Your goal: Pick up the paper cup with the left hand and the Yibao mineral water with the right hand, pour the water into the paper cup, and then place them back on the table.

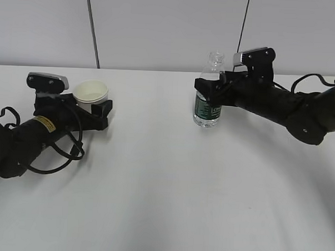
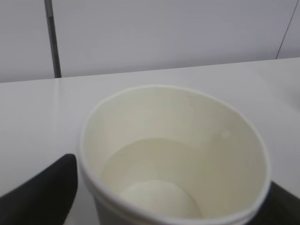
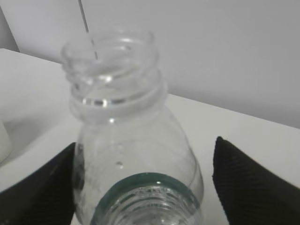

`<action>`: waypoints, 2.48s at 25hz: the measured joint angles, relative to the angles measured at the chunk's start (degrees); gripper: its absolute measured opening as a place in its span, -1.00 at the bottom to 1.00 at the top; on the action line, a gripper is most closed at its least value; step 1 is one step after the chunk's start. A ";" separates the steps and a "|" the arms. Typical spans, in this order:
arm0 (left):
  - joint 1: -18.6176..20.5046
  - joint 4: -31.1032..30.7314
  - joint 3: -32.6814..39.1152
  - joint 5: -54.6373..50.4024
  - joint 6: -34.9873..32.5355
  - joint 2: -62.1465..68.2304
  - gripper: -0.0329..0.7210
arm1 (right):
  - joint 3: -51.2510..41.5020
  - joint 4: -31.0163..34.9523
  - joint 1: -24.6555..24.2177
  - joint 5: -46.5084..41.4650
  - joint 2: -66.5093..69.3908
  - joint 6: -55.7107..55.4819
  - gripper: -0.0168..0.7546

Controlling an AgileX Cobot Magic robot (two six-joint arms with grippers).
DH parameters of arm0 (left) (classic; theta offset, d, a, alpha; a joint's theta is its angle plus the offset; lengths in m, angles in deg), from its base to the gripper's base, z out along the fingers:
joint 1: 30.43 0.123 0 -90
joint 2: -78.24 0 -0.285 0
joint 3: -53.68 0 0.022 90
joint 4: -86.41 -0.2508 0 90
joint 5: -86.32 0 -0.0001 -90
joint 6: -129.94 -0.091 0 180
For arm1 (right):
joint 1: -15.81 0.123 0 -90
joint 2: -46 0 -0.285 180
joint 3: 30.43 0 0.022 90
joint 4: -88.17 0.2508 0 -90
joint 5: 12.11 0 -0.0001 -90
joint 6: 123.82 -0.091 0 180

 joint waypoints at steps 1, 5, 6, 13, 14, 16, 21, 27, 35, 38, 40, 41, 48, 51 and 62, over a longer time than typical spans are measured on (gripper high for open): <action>0.00 -0.05 0.00 -0.04 0.00 -0.12 0.63 | 0.00 0.00 0.00 -0.23 -0.47 -0.04 0.67; 0.00 -0.05 0.00 -0.31 0.00 -0.63 0.63 | 0.00 0.00 0.00 -0.90 -0.82 -0.04 0.68; 0.00 -0.07 0.00 -0.44 0.00 -0.63 0.63 | 0.00 -0.04 0.00 -0.90 -0.82 -0.39 0.68; 0.00 -0.58 0.00 -0.87 0.00 -1.64 0.63 | 0.00 -0.26 0.00 -1.26 -1.51 -1.37 0.68; 0.00 -0.58 0.00 -0.87 0.00 -1.83 0.63 | 0.00 -0.26 0.00 -1.26 -1.51 -1.37 0.68; 0.00 -0.69 0.00 -1.35 -0.02 -2.34 0.63 | 0.00 -0.26 0.00 -1.91 -2.91 -1.50 0.68; 0.00 -0.74 0.00 -3.05 -0.07 -3.97 0.63 | 0.00 -0.26 0.00 -2.51 -3.40 -1.50 0.68; 0.00 -0.79 0.00 -3.66 -0.14 -5.11 0.63 | 0.00 -0.26 0.00 -2.51 -3.40 -1.62 0.68; 0.00 -0.98 0.00 -3.79 -0.14 -5.12 0.63 | 0.00 -0.60 0.00 -2.76 -5.07 -3.55 0.67; 0.00 -0.96 0.00 -3.91 -0.14 -5.12 0.63 | 0.00 -0.70 0.00 -2.76 -5.72 -3.79 0.67; 0.00 -0.96 0.00 -3.91 -0.14 -5.12 0.63 | 0.00 -1.16 0.00 -2.76 -5.96 -4.57 0.67; 0.00 -0.96 0.00 -3.91 -0.14 -5.12 0.63 | 0.00 -1.16 0.00 -2.76 -5.96 -4.57 0.67; 0.00 -1.03 0.00 -3.92 -0.14 -5.12 0.63 | 0.00 -1.29 0.00 -2.83 -6.47 -5.09 0.68; 0.00 -1.23 0.00 -4.03 -0.14 -5.31 0.63 | 0.00 -1.33 0.00 -2.83 -6.60 -5.34 0.67; 0.00 -1.41 0.00 -4.18 -0.14 -6.22 0.63 | 0.00 -1.46 0.00 -5.28 -9.64 -5.55 0.67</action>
